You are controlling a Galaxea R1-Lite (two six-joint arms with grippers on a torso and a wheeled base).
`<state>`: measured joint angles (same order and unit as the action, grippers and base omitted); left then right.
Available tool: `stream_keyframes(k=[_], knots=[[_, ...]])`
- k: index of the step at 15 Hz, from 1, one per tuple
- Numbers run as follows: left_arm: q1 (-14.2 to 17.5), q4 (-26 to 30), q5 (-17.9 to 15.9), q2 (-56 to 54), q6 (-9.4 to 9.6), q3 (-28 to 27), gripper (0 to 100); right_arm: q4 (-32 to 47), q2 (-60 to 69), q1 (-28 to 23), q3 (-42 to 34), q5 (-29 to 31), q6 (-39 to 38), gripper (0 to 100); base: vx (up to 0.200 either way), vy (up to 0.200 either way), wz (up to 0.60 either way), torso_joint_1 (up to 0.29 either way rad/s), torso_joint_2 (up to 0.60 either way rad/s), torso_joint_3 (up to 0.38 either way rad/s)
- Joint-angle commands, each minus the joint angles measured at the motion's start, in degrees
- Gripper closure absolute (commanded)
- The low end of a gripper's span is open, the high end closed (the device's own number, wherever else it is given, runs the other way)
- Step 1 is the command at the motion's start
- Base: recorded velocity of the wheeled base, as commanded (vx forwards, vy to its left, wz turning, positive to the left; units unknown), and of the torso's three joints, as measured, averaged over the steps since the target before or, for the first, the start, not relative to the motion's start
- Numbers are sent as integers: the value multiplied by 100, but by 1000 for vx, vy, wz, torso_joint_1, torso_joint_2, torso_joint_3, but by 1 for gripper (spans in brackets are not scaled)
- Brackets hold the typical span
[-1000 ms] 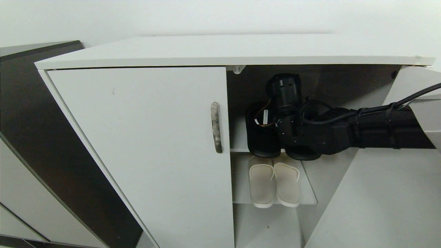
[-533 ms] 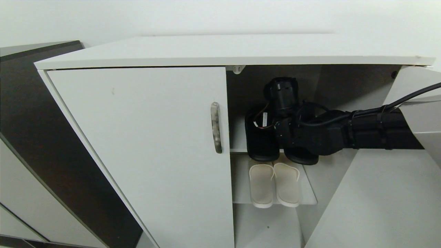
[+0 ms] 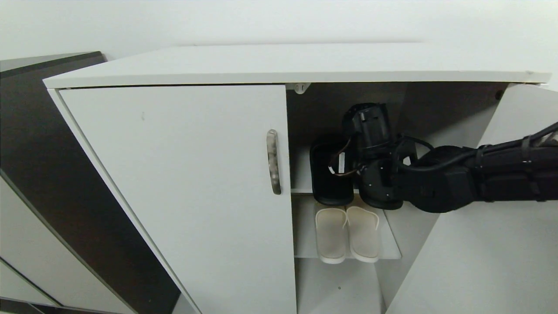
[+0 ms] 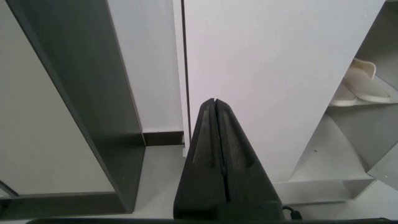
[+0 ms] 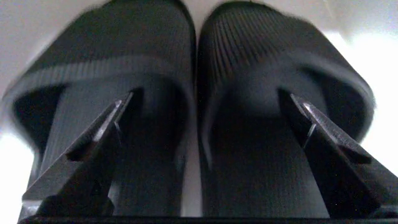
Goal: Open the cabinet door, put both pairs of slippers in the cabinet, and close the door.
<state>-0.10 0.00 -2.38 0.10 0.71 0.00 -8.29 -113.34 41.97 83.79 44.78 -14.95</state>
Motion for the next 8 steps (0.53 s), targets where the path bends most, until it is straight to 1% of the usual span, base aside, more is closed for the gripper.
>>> stream_keyframes(k=[1,3,4,8], knots=[[1,0,0,-1,0,0,100,-129,690,285,-671,31,-114,0,0,0,0,0,0,0],[1,0,0,-1,0,0,100,-454,1086,470,-1356,22,-96,0,0,0,0,0,0,0],[1,0,0,-1,0,0,100,-674,1235,566,-1690,22,-61,100,0,0,0,0,0,0],[1,0,0,-1,8,0,100,-1289,1630,848,-2622,-22,-61,100,0,0,0,0,0,0]])
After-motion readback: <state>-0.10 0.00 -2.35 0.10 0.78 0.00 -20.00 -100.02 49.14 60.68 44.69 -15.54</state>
